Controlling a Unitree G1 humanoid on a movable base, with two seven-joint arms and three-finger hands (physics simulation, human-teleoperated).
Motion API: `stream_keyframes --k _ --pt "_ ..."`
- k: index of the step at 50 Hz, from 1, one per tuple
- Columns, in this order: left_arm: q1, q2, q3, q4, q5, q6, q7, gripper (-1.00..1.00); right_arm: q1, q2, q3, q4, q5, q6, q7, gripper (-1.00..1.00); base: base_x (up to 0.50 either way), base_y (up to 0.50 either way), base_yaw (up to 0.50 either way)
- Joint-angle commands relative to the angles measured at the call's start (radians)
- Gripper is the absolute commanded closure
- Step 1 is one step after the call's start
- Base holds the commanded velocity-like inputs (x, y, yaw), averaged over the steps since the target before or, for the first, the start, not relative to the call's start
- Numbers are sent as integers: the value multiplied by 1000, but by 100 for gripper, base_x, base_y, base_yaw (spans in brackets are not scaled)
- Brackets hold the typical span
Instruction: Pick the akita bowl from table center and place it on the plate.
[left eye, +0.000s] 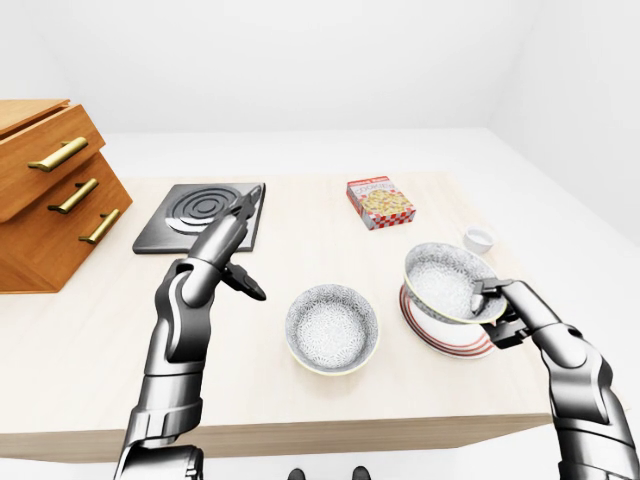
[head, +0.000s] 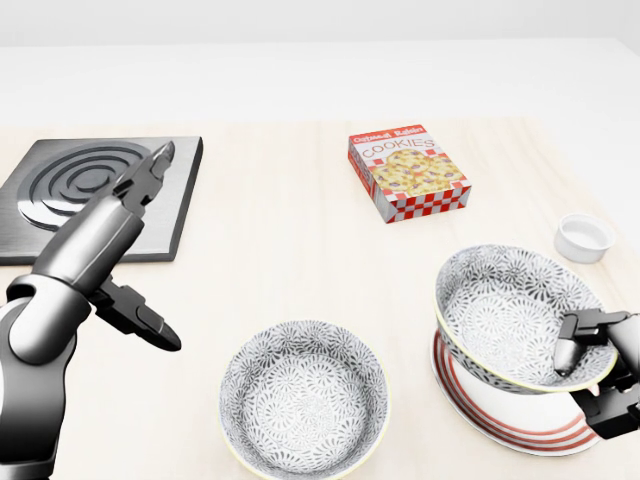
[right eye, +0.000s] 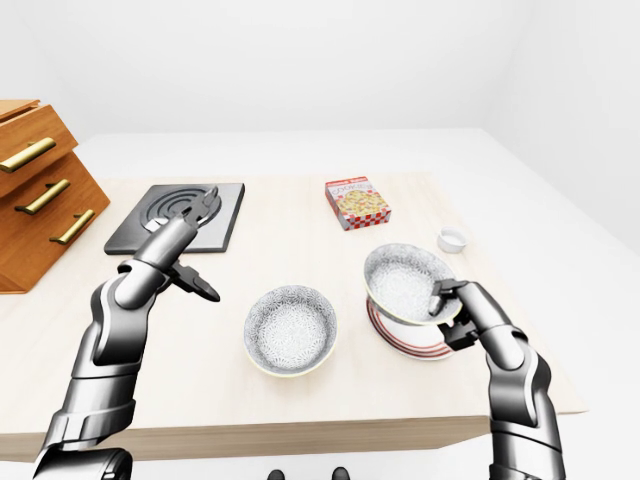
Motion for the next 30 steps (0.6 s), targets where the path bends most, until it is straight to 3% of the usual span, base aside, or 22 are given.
stream_keyframes --k 1,16,30 --pt "7 0 1 9 -4 0 7 -100 0 -20 -10 99 68 -51 -97 100 0 0 0" --pt "23 1 2 19 -6 0 20 -100 0 -51 -3 204 34 -111 -195 100 0 0 0" --pt "51 -7 3 -1 -2 0 24 -100 0 -55 1 255 27 -113 -233 100 0 0 0"
